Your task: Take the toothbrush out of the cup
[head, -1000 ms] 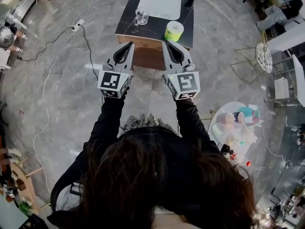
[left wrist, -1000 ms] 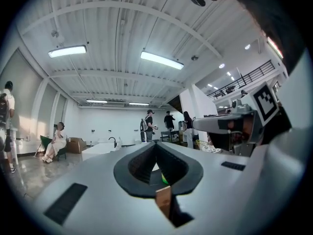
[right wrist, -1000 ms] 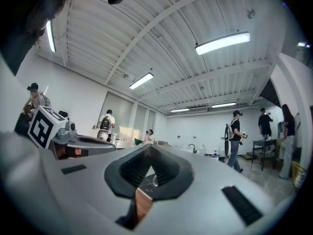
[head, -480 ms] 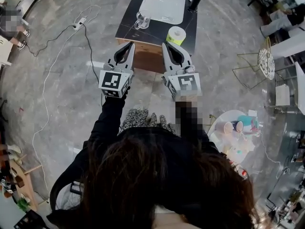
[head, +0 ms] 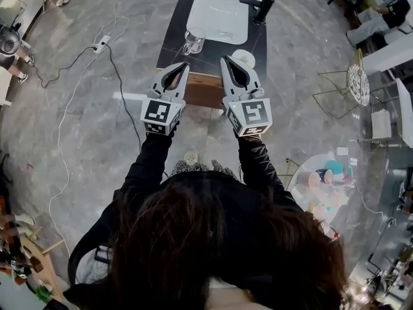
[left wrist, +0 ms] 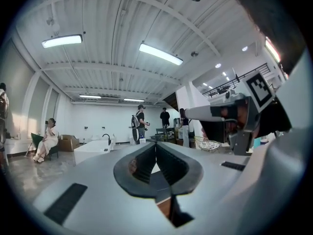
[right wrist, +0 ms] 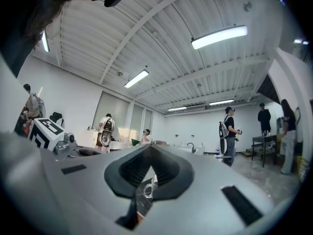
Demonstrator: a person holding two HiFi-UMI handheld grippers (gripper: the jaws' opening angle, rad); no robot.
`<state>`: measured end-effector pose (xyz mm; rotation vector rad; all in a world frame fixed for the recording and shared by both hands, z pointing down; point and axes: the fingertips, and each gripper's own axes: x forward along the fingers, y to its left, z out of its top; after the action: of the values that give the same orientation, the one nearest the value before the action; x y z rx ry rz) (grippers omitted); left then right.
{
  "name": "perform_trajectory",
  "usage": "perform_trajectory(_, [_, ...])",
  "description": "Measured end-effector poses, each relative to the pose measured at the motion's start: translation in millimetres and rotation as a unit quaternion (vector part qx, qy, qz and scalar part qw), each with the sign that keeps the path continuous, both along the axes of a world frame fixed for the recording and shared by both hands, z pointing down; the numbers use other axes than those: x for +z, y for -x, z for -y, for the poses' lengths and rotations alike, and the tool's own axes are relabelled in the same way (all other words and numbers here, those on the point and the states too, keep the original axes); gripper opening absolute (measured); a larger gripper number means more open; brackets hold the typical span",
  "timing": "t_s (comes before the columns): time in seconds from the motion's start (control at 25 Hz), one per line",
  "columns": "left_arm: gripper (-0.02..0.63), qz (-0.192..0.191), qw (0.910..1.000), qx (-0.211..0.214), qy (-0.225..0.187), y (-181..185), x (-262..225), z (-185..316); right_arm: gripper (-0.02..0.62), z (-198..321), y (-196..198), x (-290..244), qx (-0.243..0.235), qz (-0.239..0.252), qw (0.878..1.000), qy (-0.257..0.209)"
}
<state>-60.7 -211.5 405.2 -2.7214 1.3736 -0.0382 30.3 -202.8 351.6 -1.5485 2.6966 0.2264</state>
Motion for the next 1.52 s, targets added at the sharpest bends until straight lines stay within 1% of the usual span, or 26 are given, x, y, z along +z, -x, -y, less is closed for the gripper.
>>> perform_trajectory(0.24, [0.008,0.0,0.9999,0.007,0.014,10,17,23,0.005,19,5,6,0.014,-0.007,1.0,0.003])
perform_trajectory(0.48, [0.008,0.032,0.9993,0.011,0.014,2,30,48,0.005,32,-3,14,0.023,-0.004,1.0,0.014])
perform_trajectory(0.68, [0.009,0.042,0.998,0.014,0.045,-7,55,75,0.005,48,-10,18,0.013,-0.004,1.0,0.022])
perform_trajectory(0.8, [0.012,0.068,0.996,0.011,0.057,-14,71,92,0.005,59,-16,21,0.01,0.0,1.0,0.025])
perform_trajectory(0.84, [0.023,0.081,0.9946,0.011,0.065,-16,78,97,0.005,62,-18,22,0.009,0.0,1.0,0.026])
perform_trajectory(0.92, [0.127,0.103,0.9907,0.009,0.088,-18,94,108,0.005,67,-20,25,0.008,0.001,1.0,0.031])
perform_trajectory(0.96, [0.152,0.109,0.9891,0.007,0.098,-18,101,113,0.005,70,-21,27,0.007,0.002,0.999,0.033])
perform_trajectory(1.0, [0.162,0.113,0.9881,0.006,0.104,-18,107,117,0.005,72,-22,28,0.005,0.003,0.999,0.035])
perform_trajectory(1.08, [0.162,0.125,0.9865,0.006,0.105,-20,115,124,0.005,75,-23,32,0.002,0.004,0.999,0.04])
perform_trajectory(1.2, [0.161,0.156,0.9824,0.009,0.102,-24,124,136,0.005,81,-27,37,-0.001,0.002,0.999,0.047])
perform_trajectory(1.28, [0.161,0.166,0.9809,0.01,0.1,-27,125,145,0.005,85,-31,40,0.001,0.001,0.999,0.051])
perform_trajectory(1.36, [0.161,0.167,0.981,0.012,0.098,-29,125,152,0.005,90,-36,43,0.003,0.0,0.999,0.054])
perform_trajectory(1.52, [0.16,0.155,0.9829,0.024,0.097,-38,122,159,0.005,99,-40,46,0.002,0.0,0.998,0.057])
